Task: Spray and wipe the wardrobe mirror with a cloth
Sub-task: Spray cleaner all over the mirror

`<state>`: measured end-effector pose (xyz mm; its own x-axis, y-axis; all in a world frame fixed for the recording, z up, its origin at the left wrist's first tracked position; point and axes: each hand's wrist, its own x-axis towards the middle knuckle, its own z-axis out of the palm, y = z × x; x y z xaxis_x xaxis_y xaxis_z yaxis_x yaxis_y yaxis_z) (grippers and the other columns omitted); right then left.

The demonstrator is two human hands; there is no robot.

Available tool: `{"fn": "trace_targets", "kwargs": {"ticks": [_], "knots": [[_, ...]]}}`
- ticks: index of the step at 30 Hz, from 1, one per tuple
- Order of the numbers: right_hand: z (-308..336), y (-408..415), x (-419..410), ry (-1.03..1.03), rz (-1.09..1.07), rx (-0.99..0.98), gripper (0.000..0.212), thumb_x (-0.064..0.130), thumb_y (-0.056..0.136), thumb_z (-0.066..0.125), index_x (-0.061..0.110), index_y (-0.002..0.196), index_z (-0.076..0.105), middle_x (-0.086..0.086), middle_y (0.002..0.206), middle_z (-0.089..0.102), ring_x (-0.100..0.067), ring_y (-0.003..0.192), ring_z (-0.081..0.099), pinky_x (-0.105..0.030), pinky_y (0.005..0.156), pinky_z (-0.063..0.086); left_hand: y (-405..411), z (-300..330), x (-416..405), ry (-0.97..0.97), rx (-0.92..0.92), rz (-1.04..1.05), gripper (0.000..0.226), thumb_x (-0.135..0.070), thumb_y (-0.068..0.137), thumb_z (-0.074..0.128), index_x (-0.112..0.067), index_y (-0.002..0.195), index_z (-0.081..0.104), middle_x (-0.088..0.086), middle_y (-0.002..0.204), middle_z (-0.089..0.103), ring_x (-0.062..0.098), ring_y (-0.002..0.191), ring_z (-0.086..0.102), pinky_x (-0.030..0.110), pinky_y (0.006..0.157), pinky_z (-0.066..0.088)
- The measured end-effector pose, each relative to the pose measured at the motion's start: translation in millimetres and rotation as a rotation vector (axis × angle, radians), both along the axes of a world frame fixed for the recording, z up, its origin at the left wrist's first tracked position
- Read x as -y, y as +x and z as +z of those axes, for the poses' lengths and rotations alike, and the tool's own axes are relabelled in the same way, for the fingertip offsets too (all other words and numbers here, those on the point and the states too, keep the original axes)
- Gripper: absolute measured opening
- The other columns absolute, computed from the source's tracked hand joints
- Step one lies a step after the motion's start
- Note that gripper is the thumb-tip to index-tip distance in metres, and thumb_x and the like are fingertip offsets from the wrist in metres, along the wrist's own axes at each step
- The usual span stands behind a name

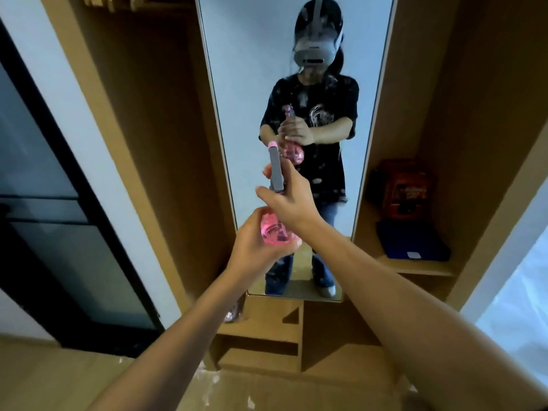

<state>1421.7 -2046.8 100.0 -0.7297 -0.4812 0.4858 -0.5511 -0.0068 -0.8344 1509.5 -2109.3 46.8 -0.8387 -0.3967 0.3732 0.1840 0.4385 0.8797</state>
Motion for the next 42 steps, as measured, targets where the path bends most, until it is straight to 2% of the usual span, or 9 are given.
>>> {"fn": "trace_targets", "kwargs": {"ticks": [4, 9, 14, 18, 23, 29, 32, 36, 42], "knots": [[21, 1, 47, -0.061, -0.040, 0.012, 0.027, 0.011, 0.080, 0.068, 0.004, 0.102, 0.053, -0.014, 0.087, 0.058, -0.016, 0.068, 0.049, -0.041, 0.070, 0.050, 4, 21, 53, -0.065, -0.053, -0.033, 0.051, -0.011, 0.067, 0.086, -0.027, 0.107, 0.058, -0.004, 0.100, 0.071, 0.010, 0.090, 0.070, 0.032, 0.081, 0.057], [46, 2, 93, -0.112, -0.073, -0.048, 0.025, 0.012, 0.081, 0.069, 0.004, 0.097, 0.052, -0.009, 0.077, 0.052, -0.013, 0.063, 0.044, -0.025, 0.061, 0.043, 3, 48, 107, -0.144, -0.088, -0.075, 0.054, -0.022, 0.065, 0.085, -0.031, 0.110, 0.057, -0.006, 0.102, 0.070, 0.007, 0.092, 0.069, 0.037, 0.084, 0.057], [75, -6, 119, -0.141, -0.119, -0.071, 0.025, 0.016, 0.080, 0.069, 0.006, 0.098, 0.055, -0.016, 0.090, 0.065, -0.024, 0.078, 0.063, -0.037, 0.075, 0.054, -5, 74, 131, -0.182, -0.131, -0.092, 0.050, -0.026, 0.066, 0.086, -0.041, 0.103, 0.056, -0.013, 0.099, 0.070, 0.005, 0.090, 0.069, 0.034, 0.083, 0.058], [98, -12, 126, -0.144, -0.135, -0.127, 0.022, 0.014, 0.082, 0.069, 0.010, 0.098, 0.055, -0.002, 0.080, 0.063, -0.014, 0.068, 0.060, -0.018, 0.064, 0.050, -15, 93, 139, -0.207, -0.173, -0.082, 0.050, -0.025, 0.067, 0.087, -0.043, 0.101, 0.056, -0.012, 0.098, 0.070, 0.003, 0.088, 0.069, 0.027, 0.081, 0.057], [125, -23, 132, -0.122, -0.136, -0.147, 0.025, 0.019, 0.078, 0.068, 0.016, 0.096, 0.051, -0.004, 0.077, 0.059, -0.024, 0.067, 0.061, -0.046, 0.071, 0.058, -25, 119, 141, -0.223, -0.212, -0.073, 0.052, -0.018, 0.068, 0.086, -0.043, 0.098, 0.053, -0.016, 0.092, 0.069, -0.005, 0.084, 0.066, 0.009, 0.072, 0.049], [156, -35, 140, -0.137, -0.112, -0.109, 0.040, 0.037, 0.064, 0.064, 0.016, 0.095, 0.051, -0.010, 0.077, 0.060, -0.027, 0.067, 0.061, -0.055, 0.070, 0.057, -36, 149, 142, -0.239, -0.249, -0.068, 0.047, -0.017, 0.069, 0.086, -0.041, 0.094, 0.054, -0.016, 0.088, 0.068, -0.009, 0.079, 0.065, 0.005, 0.067, 0.047], [172, -34, 138, -0.110, -0.137, -0.150, 0.030, 0.028, 0.075, 0.065, 0.010, 0.097, 0.055, -0.015, 0.080, 0.062, -0.022, 0.069, 0.058, -0.047, 0.075, 0.057, -40, 161, 142, -0.243, -0.264, -0.071, 0.045, -0.017, 0.070, 0.085, -0.040, 0.094, 0.055, -0.018, 0.088, 0.067, -0.013, 0.079, 0.063, 0.001, 0.065, 0.043], [186, -39, 136, -0.121, -0.153, -0.170, 0.021, 0.020, 0.080, 0.064, 0.008, 0.097, 0.057, -0.006, 0.081, 0.058, -0.016, 0.070, 0.052, -0.029, 0.065, 0.043, -42, 172, 141, -0.267, -0.283, -0.057, 0.044, -0.018, 0.072, 0.084, -0.042, 0.093, 0.054, -0.022, 0.088, 0.065, -0.019, 0.080, 0.060, -0.003, 0.065, 0.040], [196, -40, 134, -0.130, -0.210, -0.174, 0.018, 0.017, 0.077, 0.063, 0.004, 0.089, 0.060, -0.003, 0.075, 0.056, -0.018, 0.070, 0.050, -0.035, 0.070, 0.047, -43, 180, 138, -0.294, -0.302, -0.046, 0.043, -0.021, 0.072, 0.083, -0.043, 0.096, 0.055, -0.024, 0.088, 0.064, -0.020, 0.080, 0.059, -0.003, 0.067, 0.040]]}}
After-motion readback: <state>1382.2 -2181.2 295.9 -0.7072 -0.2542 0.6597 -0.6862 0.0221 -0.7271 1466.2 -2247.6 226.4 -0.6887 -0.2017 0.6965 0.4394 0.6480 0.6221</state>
